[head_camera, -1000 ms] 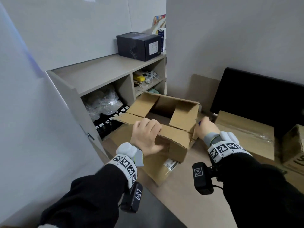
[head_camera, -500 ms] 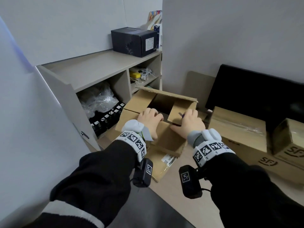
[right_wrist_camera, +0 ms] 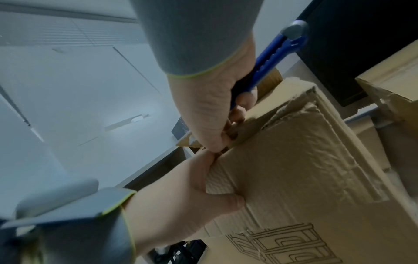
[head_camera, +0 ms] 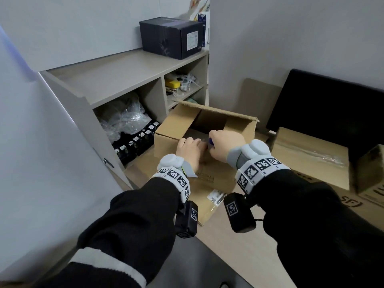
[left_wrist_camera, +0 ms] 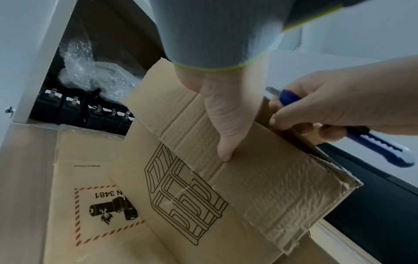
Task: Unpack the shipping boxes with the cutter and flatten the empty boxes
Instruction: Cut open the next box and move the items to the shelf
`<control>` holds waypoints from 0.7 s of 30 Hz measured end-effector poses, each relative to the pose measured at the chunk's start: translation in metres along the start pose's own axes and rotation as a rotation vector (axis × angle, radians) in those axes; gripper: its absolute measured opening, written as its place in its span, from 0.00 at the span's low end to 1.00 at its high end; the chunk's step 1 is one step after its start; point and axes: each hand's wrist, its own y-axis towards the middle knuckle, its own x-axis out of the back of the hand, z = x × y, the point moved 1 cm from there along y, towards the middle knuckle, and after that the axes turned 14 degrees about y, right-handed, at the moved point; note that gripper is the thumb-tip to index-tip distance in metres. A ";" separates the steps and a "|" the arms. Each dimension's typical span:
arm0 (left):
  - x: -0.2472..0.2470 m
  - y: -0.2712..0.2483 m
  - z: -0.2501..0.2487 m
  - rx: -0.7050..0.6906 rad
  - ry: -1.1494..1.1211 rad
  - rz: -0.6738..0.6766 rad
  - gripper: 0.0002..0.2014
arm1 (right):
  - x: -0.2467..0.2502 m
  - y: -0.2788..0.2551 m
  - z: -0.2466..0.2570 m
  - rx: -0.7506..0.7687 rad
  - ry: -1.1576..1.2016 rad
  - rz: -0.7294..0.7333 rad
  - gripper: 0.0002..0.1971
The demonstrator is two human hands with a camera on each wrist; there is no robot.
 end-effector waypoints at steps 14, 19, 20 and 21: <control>0.006 0.025 0.005 -0.050 -0.096 0.089 0.06 | 0.038 -0.066 -0.097 -0.557 0.056 -0.217 0.08; 0.008 0.021 0.003 -0.055 -0.090 0.084 0.08 | 0.014 -0.061 -0.091 -0.583 0.150 -0.082 0.15; 0.009 0.020 0.002 -0.060 -0.089 0.089 0.08 | 0.012 -0.057 -0.087 -0.545 0.169 -0.111 0.16; 0.010 0.018 0.002 -0.064 -0.091 0.095 0.09 | 0.011 -0.052 -0.082 -0.510 0.183 -0.128 0.16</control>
